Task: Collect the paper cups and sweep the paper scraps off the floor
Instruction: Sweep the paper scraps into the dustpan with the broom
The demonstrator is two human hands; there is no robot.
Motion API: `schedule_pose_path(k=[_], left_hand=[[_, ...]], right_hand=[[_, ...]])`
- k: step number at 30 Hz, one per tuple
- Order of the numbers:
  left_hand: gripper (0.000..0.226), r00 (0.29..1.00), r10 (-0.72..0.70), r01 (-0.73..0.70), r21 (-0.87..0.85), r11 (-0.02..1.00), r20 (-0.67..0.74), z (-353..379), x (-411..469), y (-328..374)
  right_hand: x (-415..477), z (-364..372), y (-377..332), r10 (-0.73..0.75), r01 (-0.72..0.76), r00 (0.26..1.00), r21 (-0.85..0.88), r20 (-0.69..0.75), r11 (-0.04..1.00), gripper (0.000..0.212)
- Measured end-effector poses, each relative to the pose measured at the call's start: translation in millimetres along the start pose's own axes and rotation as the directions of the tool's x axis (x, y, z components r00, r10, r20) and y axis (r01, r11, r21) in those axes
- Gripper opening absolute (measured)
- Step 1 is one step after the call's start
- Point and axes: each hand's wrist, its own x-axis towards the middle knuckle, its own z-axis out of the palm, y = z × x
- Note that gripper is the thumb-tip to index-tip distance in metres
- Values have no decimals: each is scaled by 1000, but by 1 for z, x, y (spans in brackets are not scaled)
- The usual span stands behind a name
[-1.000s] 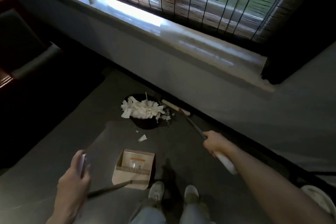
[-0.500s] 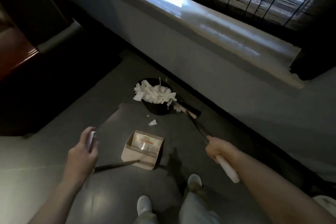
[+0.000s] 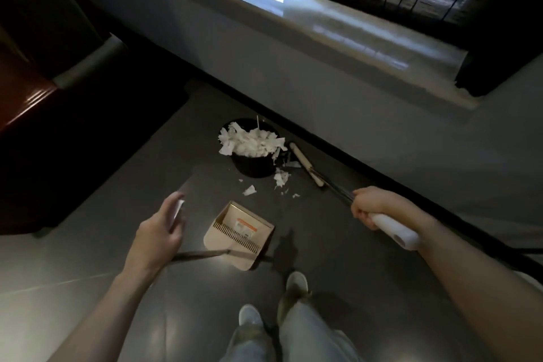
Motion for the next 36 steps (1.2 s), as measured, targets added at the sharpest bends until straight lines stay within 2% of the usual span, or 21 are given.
schedule_pose_path(k=[3,6,9,12,16,19,21,26,30,32,34,36], left_hand=[[36,1000,-21,21,2,1000,-8,-4,3,-8],[38,998,-50,50,3,999,-26,-7,7,-19],[41,998,-60,61,4,998,-35,-7,6,-28],[41,998,-51,51,-12,999,-44,-11,6,-35],[41,999,-15,14,-24,1000,-36,-17,7,-49],[42,1000,21,-21,-30,999,-3,-32,9,-69],[43,999,32,-32,-35,999,10,-40,10,-80],[42,993,107,-102,-89,991,45,-98,1,-138],[41,984,153,-144,-105,984,87,-141,-3,-184],[40,985,150,-139,-119,983,88,-161,0,-202],[39,986,144,-134,-117,984,80,-176,6,-218],[38,986,141,-132,-97,986,88,-188,15,-232]], right_hand=[[15,6,-18,-78,66,996,-205,-51,977,66],[32,23,-31,-125,85,989,-387,-81,918,66],[40,46,-39,-131,89,991,-561,-35,823,74],[40,68,-36,-75,78,997,-644,32,761,76],[20,107,-19,-15,30,999,-626,29,779,85],[-13,153,-14,41,-17,998,-401,52,916,85],[-32,180,-16,42,-10,996,-377,76,926,82],[-76,291,-34,-11,47,996,-429,85,902,66],[-105,358,-60,-83,106,993,-315,86,943,43],[-116,381,-74,-118,134,990,-289,71,948,34],[-117,390,-86,-155,170,984,-223,84,960,36],[-121,390,-100,-129,139,990,-247,57,959,27]])
